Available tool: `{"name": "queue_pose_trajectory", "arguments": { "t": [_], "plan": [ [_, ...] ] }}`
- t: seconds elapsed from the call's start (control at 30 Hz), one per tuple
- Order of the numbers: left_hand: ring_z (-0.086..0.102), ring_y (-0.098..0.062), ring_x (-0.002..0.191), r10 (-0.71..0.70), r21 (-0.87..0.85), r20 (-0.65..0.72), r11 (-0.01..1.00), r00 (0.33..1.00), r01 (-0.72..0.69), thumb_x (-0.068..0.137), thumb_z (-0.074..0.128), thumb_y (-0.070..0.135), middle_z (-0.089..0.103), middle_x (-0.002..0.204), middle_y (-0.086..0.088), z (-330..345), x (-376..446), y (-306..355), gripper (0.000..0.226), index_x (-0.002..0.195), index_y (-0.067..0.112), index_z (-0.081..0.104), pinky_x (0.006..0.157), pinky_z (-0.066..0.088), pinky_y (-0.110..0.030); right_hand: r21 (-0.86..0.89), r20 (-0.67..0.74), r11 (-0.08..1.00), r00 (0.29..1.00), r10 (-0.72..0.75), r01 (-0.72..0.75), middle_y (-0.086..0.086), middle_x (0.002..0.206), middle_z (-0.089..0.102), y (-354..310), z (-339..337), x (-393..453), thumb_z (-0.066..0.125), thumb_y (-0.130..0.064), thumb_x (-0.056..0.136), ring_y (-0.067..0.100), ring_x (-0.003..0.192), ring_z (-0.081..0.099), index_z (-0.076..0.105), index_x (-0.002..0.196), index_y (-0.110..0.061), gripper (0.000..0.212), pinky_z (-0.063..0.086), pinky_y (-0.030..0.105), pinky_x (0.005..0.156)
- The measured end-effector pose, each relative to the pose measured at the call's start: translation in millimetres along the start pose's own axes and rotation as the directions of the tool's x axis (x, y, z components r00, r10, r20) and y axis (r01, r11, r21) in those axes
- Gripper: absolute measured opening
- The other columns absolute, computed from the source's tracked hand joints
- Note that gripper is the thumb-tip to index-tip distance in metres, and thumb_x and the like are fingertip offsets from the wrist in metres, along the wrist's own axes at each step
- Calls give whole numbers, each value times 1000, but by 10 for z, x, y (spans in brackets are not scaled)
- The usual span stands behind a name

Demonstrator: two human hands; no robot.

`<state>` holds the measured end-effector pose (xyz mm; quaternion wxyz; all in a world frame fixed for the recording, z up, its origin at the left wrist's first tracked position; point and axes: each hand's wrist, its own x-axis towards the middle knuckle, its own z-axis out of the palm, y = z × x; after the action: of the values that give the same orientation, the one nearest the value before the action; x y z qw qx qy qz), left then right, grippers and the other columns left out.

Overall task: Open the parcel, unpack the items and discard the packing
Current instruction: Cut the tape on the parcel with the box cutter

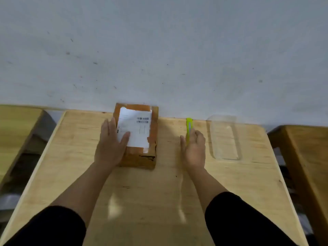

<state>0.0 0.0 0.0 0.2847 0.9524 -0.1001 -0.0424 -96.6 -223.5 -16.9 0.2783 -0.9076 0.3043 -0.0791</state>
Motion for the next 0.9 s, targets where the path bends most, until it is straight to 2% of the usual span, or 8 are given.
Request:
{"name": "queue_pose_trajectory", "arguments": {
  "t": [0.17,0.3,0.4,0.5,0.6,0.7,0.8,0.9],
  "plan": [
    [37,-26,128,-16,-7,-23,1000,1000,15,91,42,47,36,143,-10,62,76,-61,71,145,15,9,90,44,-45,-51,-102,998,994,22,-28,23,129,44,127,151,149,52,-31,92,38,115,38,36,137,-4,55,34,43,96],
    [37,-25,128,-26,13,-26,1000,999,27,91,40,51,34,146,-8,53,46,-20,73,147,19,4,89,42,-43,-45,-146,999,989,-22,16,28,110,51,131,209,179,61,-24,87,43,97,45,43,131,-1,53,41,45,78],
    [38,-26,128,-24,21,-26,999,999,24,90,38,54,34,146,-8,33,22,4,74,147,21,3,88,43,-44,-51,-159,998,986,-47,40,21,96,50,148,241,180,62,-18,85,37,84,46,44,131,-3,52,42,41,66],
    [37,-26,128,-31,16,-8,999,999,31,90,37,55,33,146,-8,21,28,12,75,147,21,2,89,43,-44,-15,-44,1000,999,22,-23,7,94,40,126,210,201,51,-22,92,23,82,40,29,142,-17,55,39,35,68],
    [40,-26,125,-33,-14,27,999,999,33,89,40,56,38,142,-9,-2,57,2,75,146,23,4,89,46,-46,68,-10,998,1000,-5,6,16,106,48,-12,143,178,47,-21,94,30,91,50,24,144,-14,55,35,30,67],
    [49,-26,115,-32,-94,77,995,997,39,87,45,53,49,131,-7,-69,103,-27,71,143,22,12,84,50,-46,269,-21,963,1000,4,2,17,117,54,-341,100,146,44,-21,96,27,102,53,26,143,-12,52,38,30,77],
    [54,-20,104,17,-166,113,986,993,2,89,47,46,53,122,-2,-135,116,-44,67,142,21,15,76,50,-35,401,-21,914,998,-54,58,11,138,49,-717,122,36,44,-22,96,23,125,46,31,142,-12,49,36,32,102],
    [46,-15,107,41,-221,117,975,992,-14,93,49,34,46,131,-3,-164,81,-12,67,145,16,12,81,41,-19,441,6,895,996,-84,73,6,132,53,-929,227,-61,42,-28,95,19,112,54,30,142,-17,49,46,35,96]
  ]
}}
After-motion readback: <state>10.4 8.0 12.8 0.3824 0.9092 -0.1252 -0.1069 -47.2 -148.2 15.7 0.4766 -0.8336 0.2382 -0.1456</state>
